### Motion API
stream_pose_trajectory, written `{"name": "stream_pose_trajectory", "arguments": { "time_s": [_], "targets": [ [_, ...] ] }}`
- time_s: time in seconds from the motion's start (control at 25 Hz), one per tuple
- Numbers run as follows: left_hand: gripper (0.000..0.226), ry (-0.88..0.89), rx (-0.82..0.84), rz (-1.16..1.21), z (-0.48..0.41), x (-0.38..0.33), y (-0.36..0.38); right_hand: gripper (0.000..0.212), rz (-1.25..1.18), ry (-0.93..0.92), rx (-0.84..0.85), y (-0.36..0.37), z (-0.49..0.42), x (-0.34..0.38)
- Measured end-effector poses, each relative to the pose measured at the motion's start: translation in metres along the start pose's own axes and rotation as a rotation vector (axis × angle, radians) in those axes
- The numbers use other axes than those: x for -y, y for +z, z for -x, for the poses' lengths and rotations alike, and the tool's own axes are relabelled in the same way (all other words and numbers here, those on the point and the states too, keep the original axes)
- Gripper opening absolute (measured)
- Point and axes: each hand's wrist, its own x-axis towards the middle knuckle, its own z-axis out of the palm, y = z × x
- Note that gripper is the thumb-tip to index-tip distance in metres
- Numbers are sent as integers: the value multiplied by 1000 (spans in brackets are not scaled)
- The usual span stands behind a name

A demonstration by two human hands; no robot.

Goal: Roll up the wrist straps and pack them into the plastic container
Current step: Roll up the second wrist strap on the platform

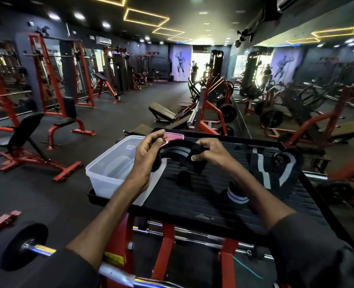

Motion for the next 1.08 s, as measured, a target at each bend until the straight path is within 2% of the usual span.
{"name": "stream_pose_trajectory", "arguments": {
  "time_s": [0.08,0.2,0.28,0.36,0.44,0.52,0.64,0.72,0.84,0.96,1.08],
  "targets": [
    [24,20,-21,54,-3,5,10,21,-193,15,-77,-13,6,5],
    [17,-149,-56,140,1,18,27,31,-400,34,-211,-23,17,6],
    [19,-367,-1,72,6,39,33,23,-468,13,-286,-24,23,8],
    [29,-629,99,-22,7,64,33,26,-539,0,-326,-23,28,11],
    [42,-796,201,-71,7,77,39,34,-639,-3,-339,-21,33,12],
    [51,-841,223,-44,3,82,51,35,-691,-8,-343,-16,37,12],
    [62,-860,210,57,1,82,61,24,-720,-29,-332,-7,45,13],
    [53,-840,244,79,-3,86,56,29,-633,-64,-289,-1,54,9],
    [32,-763,195,86,-12,85,52,39,-426,-132,-143,8,69,-4],
    [35,-848,156,71,-23,79,53,40,-257,-120,59,20,86,-21],
    [43,-895,149,83,-29,100,50,42,-205,-19,221,29,98,-38]
  ]
}}
